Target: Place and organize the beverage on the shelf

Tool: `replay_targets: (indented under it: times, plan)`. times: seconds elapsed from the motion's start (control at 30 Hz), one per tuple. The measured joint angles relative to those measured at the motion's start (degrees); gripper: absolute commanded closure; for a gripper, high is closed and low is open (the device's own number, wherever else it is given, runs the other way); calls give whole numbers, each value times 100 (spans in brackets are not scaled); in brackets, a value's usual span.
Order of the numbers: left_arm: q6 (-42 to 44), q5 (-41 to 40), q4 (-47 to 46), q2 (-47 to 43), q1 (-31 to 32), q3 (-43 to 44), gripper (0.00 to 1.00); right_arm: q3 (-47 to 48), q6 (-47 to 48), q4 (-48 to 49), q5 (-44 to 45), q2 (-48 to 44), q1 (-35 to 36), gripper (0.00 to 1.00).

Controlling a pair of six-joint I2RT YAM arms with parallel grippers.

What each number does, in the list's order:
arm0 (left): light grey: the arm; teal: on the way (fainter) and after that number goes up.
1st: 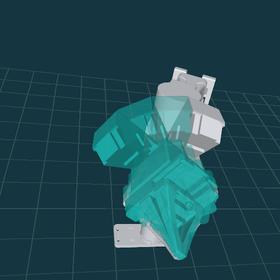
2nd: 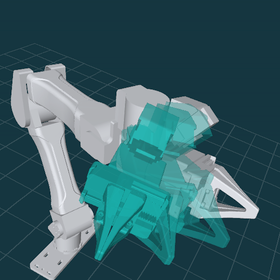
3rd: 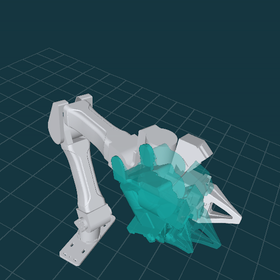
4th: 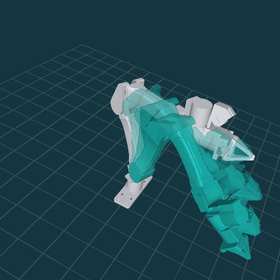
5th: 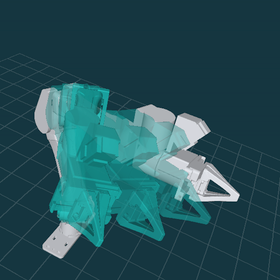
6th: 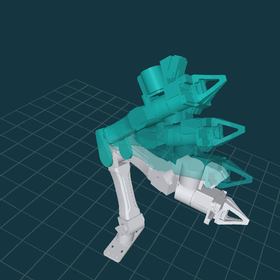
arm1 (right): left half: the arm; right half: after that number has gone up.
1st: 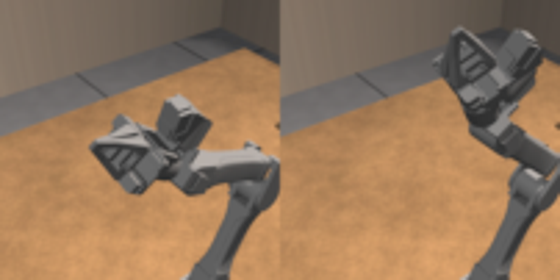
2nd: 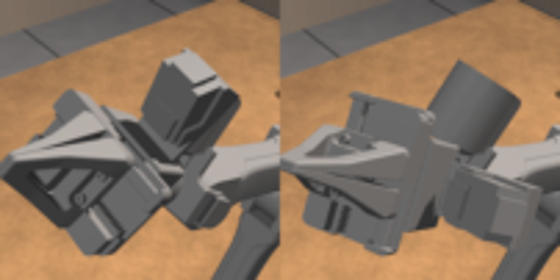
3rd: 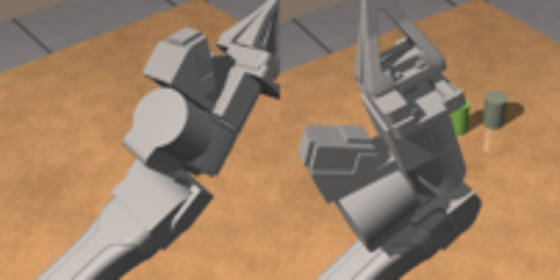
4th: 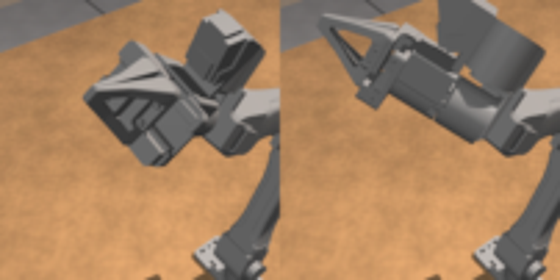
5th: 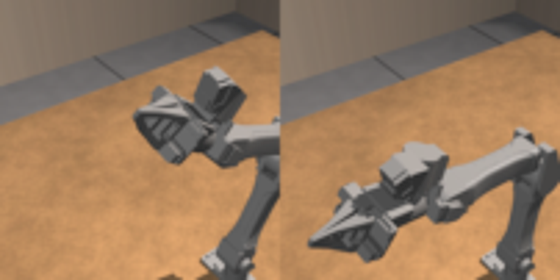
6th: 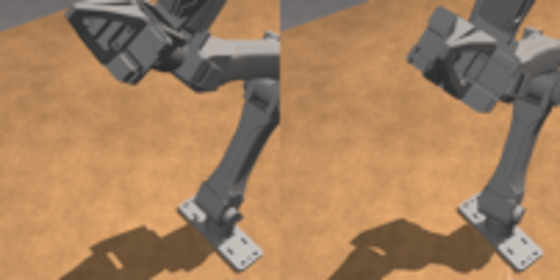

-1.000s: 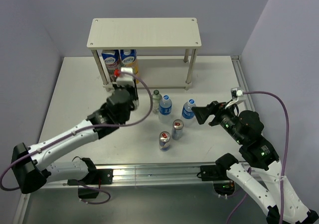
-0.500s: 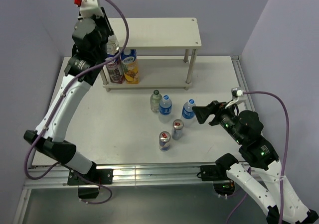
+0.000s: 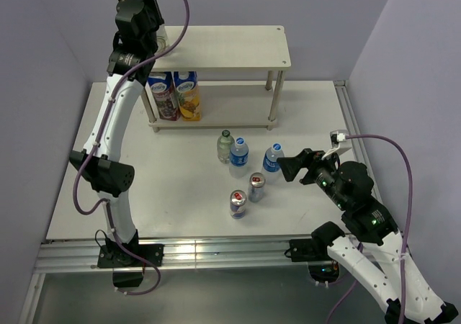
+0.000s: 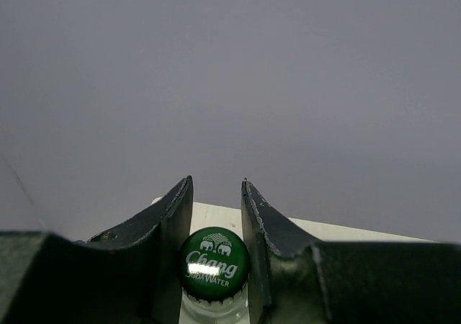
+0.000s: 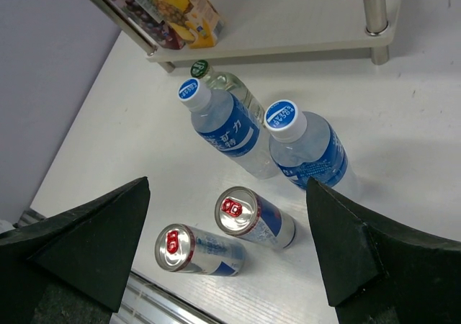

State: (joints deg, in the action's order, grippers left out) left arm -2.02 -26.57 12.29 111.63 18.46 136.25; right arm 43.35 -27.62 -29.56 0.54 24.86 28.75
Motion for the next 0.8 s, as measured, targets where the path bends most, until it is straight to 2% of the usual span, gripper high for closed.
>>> replay_targets:
  times: [0.17,0.27,0.3,0.4,0.5,0.57,0.7,0.8]
  plan:
    - [72,0,-24,22,-17,9,97,0,0,0,37,2,0,5]
    - [212,-4,-162,26,-20,-72,74,-11,0,2,50,7,0,4]
    - [254,-7,-245,24,-22,-127,54,-26,0,2,52,7,0,4]
    - [420,15,-463,11,-28,-291,20,-57,-2,-7,59,15,0,4]
    - [472,26,-501,11,-42,-376,11,-61,0,-7,72,20,0,4]
    - [501,28,-520,11,-48,-389,9,-61,0,-7,96,20,0,4]
    - [535,26,-564,2,-55,-391,1,-61,-2,-7,142,17,0,4]
    - [533,24,-564,-44,-55,-461,1,-61,-2,-7,162,17,0,4]
